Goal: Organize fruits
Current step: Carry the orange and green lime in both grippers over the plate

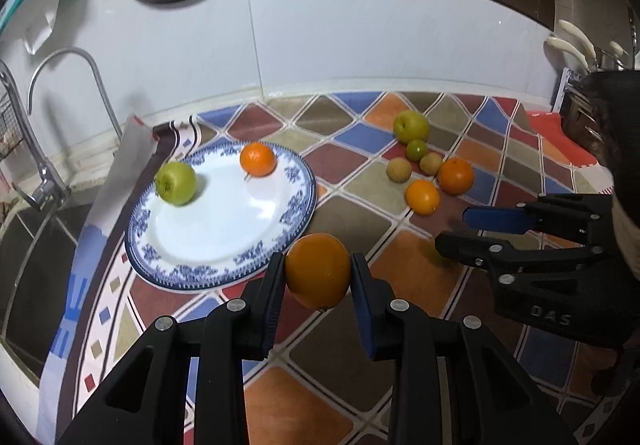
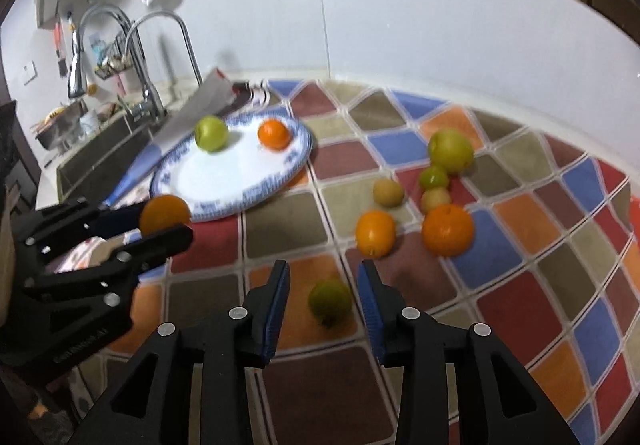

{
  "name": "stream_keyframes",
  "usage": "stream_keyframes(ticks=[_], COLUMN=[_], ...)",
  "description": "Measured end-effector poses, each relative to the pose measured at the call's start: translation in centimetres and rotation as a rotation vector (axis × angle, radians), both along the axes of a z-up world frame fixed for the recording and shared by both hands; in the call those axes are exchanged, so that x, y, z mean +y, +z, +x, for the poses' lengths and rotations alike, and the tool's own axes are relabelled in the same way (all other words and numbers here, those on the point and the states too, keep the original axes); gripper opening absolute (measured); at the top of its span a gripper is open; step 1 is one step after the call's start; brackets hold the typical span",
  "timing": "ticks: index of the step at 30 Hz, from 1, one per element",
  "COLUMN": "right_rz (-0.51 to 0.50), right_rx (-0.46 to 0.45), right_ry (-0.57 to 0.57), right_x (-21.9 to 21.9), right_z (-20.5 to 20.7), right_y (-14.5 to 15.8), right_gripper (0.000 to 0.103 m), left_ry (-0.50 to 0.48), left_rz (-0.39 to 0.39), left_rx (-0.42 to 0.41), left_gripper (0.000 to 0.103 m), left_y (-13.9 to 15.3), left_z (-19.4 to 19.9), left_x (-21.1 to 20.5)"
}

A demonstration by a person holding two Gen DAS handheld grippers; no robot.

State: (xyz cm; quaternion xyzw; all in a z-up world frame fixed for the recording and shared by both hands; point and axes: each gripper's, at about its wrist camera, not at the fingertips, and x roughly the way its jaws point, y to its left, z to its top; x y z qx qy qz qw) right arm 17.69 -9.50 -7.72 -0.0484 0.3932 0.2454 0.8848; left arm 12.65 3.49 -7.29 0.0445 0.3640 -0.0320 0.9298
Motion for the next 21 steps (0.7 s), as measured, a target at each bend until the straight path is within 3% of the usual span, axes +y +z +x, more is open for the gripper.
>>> stream_keyframes(ticks=[7,21], right_rz=[-0.011,-0.025], right_rx=[0.055,0.060], right_ry=[-0.027,0.001], right_x=[0.0,0.7], right_z=[1.3,1.3], right_y=[-2.0,-2.1], right_gripper=[0.036,0.030], left_ry=[0.009,0.028], left_rz=[0.002,-0.002], left_rx=[0.012,0.017], left_gripper=[0.032,0.032], left_y=[-0.6,-0.8], left_z=[0.3,0.5], left_x=[0.2,0.9])
